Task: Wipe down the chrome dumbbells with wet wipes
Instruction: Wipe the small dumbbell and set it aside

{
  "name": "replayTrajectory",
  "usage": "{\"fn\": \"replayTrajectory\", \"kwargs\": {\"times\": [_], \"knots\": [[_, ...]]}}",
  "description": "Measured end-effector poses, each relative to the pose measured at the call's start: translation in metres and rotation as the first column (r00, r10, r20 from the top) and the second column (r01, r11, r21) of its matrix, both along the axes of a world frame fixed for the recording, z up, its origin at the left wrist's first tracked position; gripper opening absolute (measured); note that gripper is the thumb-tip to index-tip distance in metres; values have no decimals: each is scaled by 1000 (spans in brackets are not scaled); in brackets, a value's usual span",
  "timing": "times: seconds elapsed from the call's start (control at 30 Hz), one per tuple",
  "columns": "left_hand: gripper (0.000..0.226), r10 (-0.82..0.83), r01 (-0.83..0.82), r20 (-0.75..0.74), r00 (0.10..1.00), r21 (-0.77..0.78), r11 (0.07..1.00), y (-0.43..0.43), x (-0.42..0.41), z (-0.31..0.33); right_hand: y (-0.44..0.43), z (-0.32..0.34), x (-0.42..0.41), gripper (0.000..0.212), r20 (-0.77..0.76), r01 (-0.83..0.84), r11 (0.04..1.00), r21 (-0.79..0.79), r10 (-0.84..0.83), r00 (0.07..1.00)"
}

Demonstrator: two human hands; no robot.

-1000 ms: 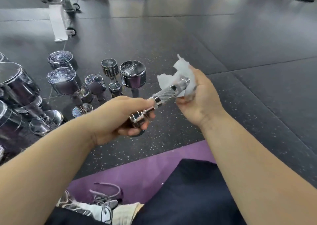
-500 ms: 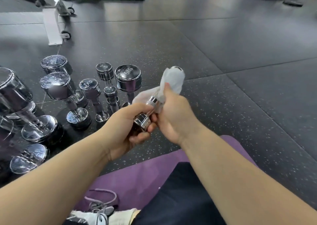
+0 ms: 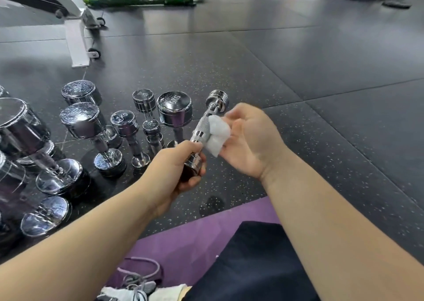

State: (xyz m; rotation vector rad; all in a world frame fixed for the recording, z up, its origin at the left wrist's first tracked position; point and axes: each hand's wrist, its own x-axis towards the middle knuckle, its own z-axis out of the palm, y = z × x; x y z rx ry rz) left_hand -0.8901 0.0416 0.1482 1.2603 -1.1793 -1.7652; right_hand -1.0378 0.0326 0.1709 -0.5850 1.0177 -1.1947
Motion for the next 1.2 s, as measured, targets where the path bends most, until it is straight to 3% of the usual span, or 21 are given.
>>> {"fn": "replayTrajectory", "kwargs": {"times": [0.03, 0.1, 0.23, 0.4, 0.53, 0.6, 0.67, 0.7, 0.77, 0.83, 0.9, 0.97, 1.0, 1.1, 1.2], "knots": [[21, -3, 3, 11, 1000, -18, 1000, 1, -2, -1, -3, 0, -4, 55, 140, 33, 999, 34, -37, 990], [20, -25, 30, 78, 997, -72, 997, 4, -3, -3, -6, -3, -9, 53, 237, 104, 988, 112, -128, 963], [25, -114, 129, 143, 983, -104, 986, 18, -11, -7, 2, -10, 5, 47, 169, 156, 986, 62, -164, 972], [37, -22, 42, -195, 981, 102, 994, 25, -16, 1, 5, -6, 19, 44, 63, 41, 999, 24, -42, 997], [65, -211, 220, -85, 974, 110, 969, 17, -2, -2, -6, 2, 6, 26, 171, 257, 966, 20, -257, 951], [69, -156, 154, 40, 987, 64, 986, 0, 5, -7, -3, -7, -5, 21, 37, 297, 955, 1, -297, 954], [45, -1, 23, 176, 984, -127, 992, -18, 8, -5, 5, -22, -4, 18, -301, 189, 979, -72, -202, 932], [34, 43, 14, 224, 974, -247, 969, -25, 7, -1, 9, -27, 1, 17, -508, 70, 991, -113, -119, 853], [23, 16, 111, 295, 955, -409, 906, -32, 5, 5, 15, -37, 18, 7, -829, -239, 962, -130, 27, 559], [10, 10, 273, 496, 868, -494, 825, -30, 8, 5, 16, -42, 35, 11, -943, -414, 909, -55, 90, 322], [14, 135, 308, 599, 789, -576, 757, -27, 14, 1, 16, -42, 44, 9, -936, -440, 898, -16, 141, 321], [22, 237, 259, 596, 767, -626, 736, -29, 17, 0, 13, -42, 44, 24, -933, -443, 896, -5, 155, 323], [25, 266, 233, 609, 747, -615, 754, -31, 17, 1, 12, -44, 42, 28, -942, -456, 890, 23, 171, 288], [30, 263, 119, 645, 718, -485, 866, -43, 21, -3, 9, -46, 34, 33, -973, -496, 852, 168, 223, 53], [36, 125, 120, 613, 780, -343, 932, -40, 23, -8, 10, -51, 30, 34, -969, -452, 860, 235, 245, -39]]}}
